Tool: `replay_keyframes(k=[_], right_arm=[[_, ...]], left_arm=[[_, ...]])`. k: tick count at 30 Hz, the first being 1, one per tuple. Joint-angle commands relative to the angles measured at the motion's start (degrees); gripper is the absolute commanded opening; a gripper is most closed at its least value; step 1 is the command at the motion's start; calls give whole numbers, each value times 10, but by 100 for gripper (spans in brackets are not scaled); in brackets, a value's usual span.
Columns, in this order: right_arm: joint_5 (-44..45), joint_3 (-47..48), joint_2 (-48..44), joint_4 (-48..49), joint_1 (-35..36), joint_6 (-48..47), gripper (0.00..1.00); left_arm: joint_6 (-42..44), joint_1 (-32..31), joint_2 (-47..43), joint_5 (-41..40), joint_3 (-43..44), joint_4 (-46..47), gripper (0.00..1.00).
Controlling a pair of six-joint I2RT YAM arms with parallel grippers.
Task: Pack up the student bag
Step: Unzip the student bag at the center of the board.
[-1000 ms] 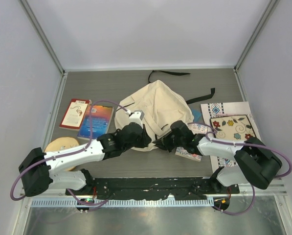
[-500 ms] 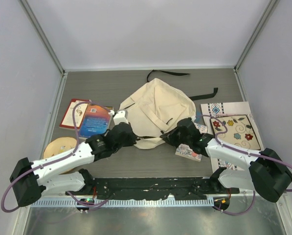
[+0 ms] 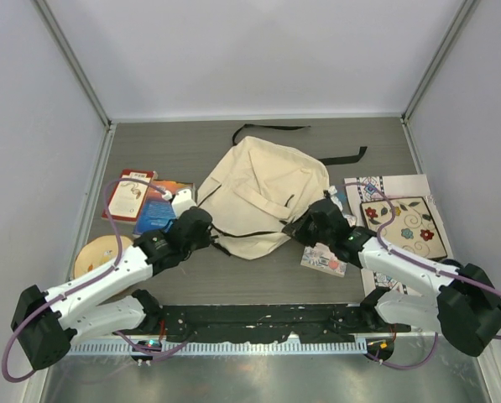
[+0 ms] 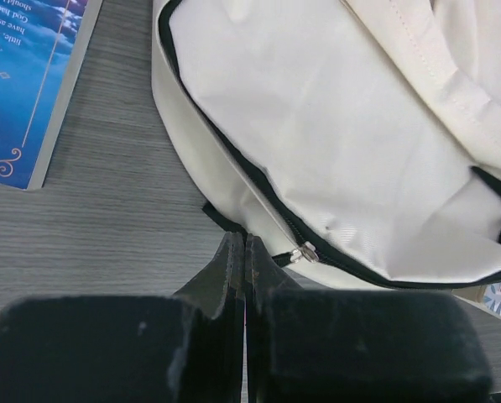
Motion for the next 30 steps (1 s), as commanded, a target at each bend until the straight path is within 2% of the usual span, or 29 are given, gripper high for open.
replay_keyframes(k=[1,5,8,12,14,19,22,23,25,26,28,29,30], right_arm=[[103,43,-39,-19,-18,-171,1],[96,91,-14,-44,-23,-276,1],[80,121,0,-39,-23,-337,1],[94,170,15,-47,-23,-380,1],[71,188,23,-33,-23,-414,1],[87,247,94,-79,-40,-414,1],[48,258,145,-106,-91,-388,3],[29,257,155,-111,-106,-382,13],[-13,251,170,-119,-142,-370,26],[-38,247,168,-121,-149,-368,40],[-32,239,143,-137,-163,-363,50],[-27,236,130,-144,-165,-360,58],[-24,229,97,-150,-168,-356,61]], left_arm=[[30,11,-13,-47,0,-52,0],[61,11,-38,46,-21,8,0],[69,10,-66,87,-36,33,0],[72,8,-98,141,-55,56,0],[72,4,-104,161,-59,77,0],[60,-27,-82,169,-55,106,0],[40,-39,-54,153,-54,122,0],[18,-40,-48,149,-57,133,0],[-11,-40,-32,143,-73,181,0],[-37,-40,-13,138,-79,203,0],[-62,-40,9,137,-88,257,0],[-72,-40,30,139,-89,272,0],[-87,-40,38,137,-87,285,0]])
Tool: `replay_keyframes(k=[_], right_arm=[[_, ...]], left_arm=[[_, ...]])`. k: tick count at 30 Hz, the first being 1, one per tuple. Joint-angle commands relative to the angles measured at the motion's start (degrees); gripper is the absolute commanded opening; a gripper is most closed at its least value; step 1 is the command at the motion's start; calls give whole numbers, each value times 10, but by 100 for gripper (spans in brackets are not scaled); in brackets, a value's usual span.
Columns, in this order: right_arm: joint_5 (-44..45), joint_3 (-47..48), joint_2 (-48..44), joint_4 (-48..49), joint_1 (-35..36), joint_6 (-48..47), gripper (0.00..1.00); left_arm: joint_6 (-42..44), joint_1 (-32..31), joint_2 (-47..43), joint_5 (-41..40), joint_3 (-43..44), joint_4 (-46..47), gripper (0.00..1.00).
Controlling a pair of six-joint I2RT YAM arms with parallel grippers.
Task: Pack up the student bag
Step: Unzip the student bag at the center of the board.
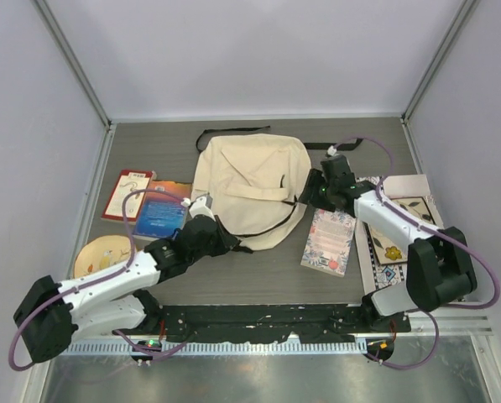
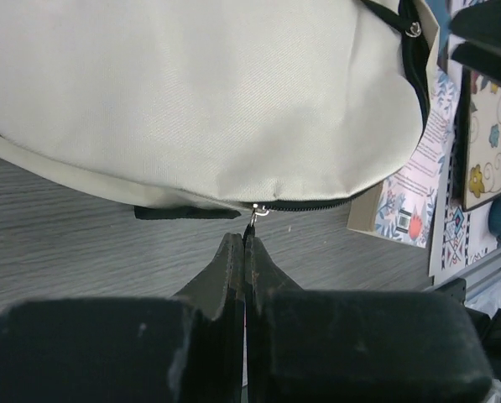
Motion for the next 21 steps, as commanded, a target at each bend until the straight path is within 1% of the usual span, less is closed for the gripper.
replay_keyframes(k=[1,2,4,5,7,8,9,10,11,12,15,16,19,21], right_arm=[[-1,-6,-96,-25,-17,17,63],[-2,-13,-116,-31,-17,36,64],[-25,-42,-175,-30,-17,63,65],[-71,-57,-194,-18,-17,106,65],[-113,-116,-245,33,-12,168,65],[-148,-165,-260,60,-6,233,65],[-155,-188,-275,105,1,270,65],[-154,-207,-295,125,11,300,65],[-143,-238,-304,144,40,349,65],[-131,-248,-308,171,56,366,65],[-82,-262,-299,195,126,402,65],[-77,-266,-272,241,158,424,65],[-83,-270,-233,304,175,439,65],[-72,-267,-220,318,180,448,66]], left_arm=[[-68,-4,42,-6,-10,109,0],[-70,-5,53,-7,-7,118,0],[-64,-4,57,-10,0,120,0],[-60,-4,59,-10,8,118,0],[-50,-4,57,-11,15,110,0],[-47,-5,54,-12,19,109,0],[-42,-4,52,-12,20,108,0],[-42,-4,49,-12,21,107,0],[-40,-4,48,-11,24,105,0],[-37,-4,44,-10,26,101,0],[-35,-4,36,-5,30,98,0],[-32,-5,35,-2,31,98,0],[-28,-5,35,4,34,98,0],[-25,-4,35,10,35,98,0]])
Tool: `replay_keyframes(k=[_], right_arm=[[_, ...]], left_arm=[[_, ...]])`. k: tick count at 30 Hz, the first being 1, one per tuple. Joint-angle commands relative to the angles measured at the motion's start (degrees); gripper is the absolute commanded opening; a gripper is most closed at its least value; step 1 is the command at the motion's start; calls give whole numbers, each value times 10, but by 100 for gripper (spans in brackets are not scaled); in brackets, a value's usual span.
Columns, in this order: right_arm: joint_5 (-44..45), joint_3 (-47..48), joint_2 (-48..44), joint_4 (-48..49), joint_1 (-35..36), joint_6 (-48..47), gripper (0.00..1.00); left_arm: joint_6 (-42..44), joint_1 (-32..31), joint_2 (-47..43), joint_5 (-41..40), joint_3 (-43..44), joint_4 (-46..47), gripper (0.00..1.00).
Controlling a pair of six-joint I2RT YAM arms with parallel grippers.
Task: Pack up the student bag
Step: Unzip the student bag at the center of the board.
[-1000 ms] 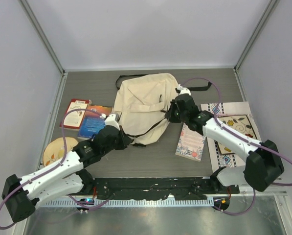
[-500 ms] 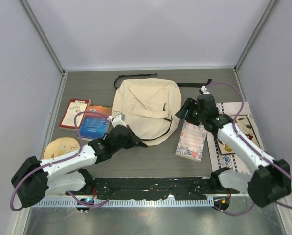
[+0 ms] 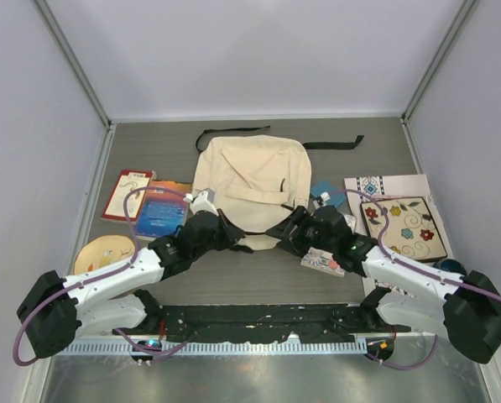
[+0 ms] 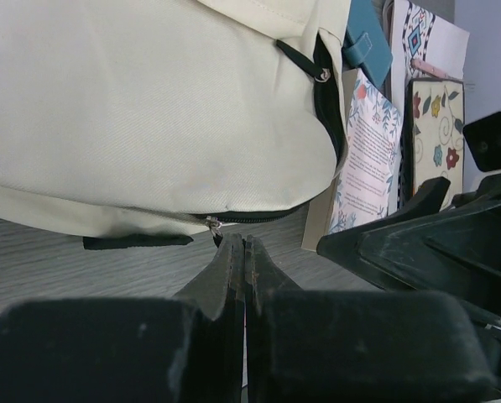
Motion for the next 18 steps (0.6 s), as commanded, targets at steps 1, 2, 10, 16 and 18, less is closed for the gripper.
replay_keyframes(k=[1,2,10,16,18], right_arm=[[28,9,36,123,13,56,66],[29,12,42,126,15,64,66],[37,16,110,163,21,104,65],[62,25,128,180,15,90,24],[66,41,128,161,8,72,13]], left_arm=[[14,-2,-11,10,27,22,0],[15,-2,-11,12,26,22,0],[35,-2,-5,17,39,6,0],[47,-2,-5,20,47,-2,0],[55,-3,-8,16,49,-16,0]])
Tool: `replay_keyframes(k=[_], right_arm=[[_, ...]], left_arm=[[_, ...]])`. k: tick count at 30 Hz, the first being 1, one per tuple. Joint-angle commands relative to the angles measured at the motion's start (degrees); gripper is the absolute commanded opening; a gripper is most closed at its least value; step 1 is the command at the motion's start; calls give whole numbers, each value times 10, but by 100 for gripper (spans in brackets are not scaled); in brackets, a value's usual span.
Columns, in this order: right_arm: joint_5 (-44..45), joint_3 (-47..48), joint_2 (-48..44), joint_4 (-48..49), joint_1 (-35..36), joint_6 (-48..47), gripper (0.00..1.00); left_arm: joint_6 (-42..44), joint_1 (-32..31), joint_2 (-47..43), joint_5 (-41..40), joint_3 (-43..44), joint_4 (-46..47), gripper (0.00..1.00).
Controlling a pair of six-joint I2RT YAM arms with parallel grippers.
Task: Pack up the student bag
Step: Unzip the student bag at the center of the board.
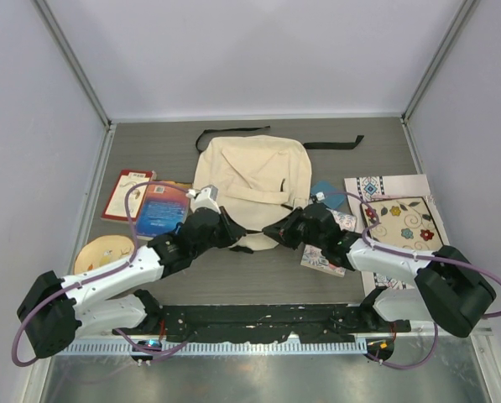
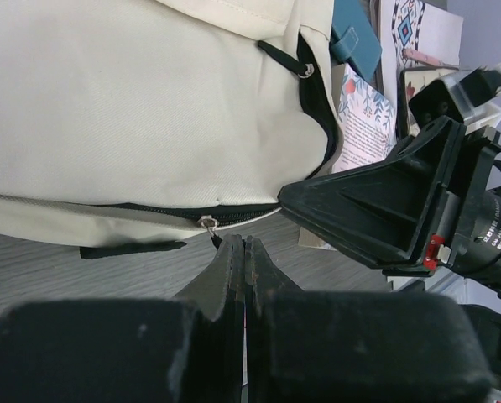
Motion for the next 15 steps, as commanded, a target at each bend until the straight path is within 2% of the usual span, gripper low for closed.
replay_keyframes(k=[1,4,7,12,15], right_arm=[[23,43,-2,12,-27,-40,1],[8,65,-5,-25,-74,-88,1],[2,82,-12,-59,-121,-129,1],[-15,131,-7,-121,-149,-237,1],[-14,149,1,-140,-150,-291,1]], left_arm=[[27,-2,-11,2,29,-16,0],[50,-2,-27,-28,43,-78,0],[67,-2,-56,-93,50,-161,0],[72,2,-97,-207,58,-285,0],[67,6,-104,-224,51,-306,0]])
